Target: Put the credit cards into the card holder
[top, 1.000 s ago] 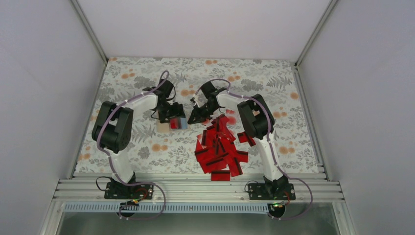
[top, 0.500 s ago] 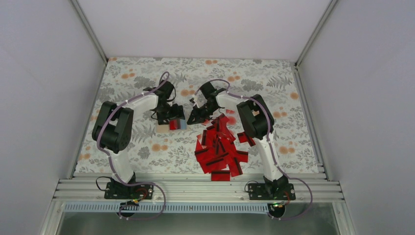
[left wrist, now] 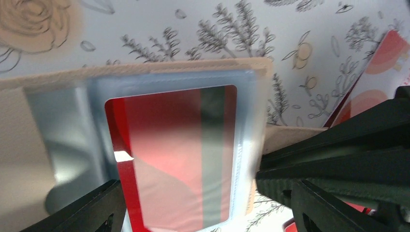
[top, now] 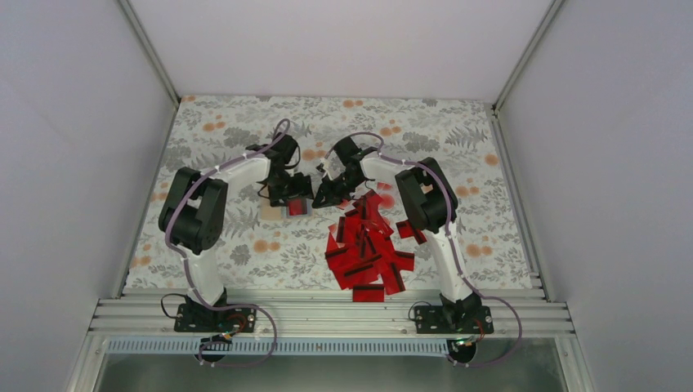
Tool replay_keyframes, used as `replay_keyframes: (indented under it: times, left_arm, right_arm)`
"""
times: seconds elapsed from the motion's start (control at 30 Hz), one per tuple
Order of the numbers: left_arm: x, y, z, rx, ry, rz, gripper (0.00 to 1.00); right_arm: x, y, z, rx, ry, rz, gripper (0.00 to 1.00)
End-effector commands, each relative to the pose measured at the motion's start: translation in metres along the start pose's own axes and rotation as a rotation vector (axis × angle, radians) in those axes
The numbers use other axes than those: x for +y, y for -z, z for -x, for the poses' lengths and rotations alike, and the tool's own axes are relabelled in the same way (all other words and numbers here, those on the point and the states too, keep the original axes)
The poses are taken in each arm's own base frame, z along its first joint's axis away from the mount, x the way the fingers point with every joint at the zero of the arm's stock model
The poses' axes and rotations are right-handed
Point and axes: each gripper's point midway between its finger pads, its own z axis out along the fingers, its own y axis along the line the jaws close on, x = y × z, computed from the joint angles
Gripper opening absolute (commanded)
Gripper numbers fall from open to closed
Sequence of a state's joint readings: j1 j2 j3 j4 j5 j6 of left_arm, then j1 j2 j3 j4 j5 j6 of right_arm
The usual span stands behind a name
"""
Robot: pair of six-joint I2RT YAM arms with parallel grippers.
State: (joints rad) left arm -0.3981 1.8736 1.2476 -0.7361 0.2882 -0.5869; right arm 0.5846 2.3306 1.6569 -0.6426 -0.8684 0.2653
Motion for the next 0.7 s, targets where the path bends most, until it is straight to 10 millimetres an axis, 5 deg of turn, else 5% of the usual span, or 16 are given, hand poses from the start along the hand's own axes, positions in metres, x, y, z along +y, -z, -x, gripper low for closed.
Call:
replay_keyframes:
  times: [0.0,0.33,0.67]
  left_arm:
    - [-0.012,-0.003,0.005,-0.001,-0.044,-0.005,0.84]
    - [-0.013,-0.004,-0.002,0.005,-0.088,0.006,0.81]
    - [-0.024,0.024,-0.002,-0.039,-0.100,-0.030,0.82]
  right_arm:
    - [0.005,-0.005,-0.004,0.008,0.009,0.007,0.08]
    - [0.006,-0.003,-0.003,0.002,0.015,0.000,0.08]
    - [0.016,0.006,0.001,-0.016,0.034,-0.005,0.08]
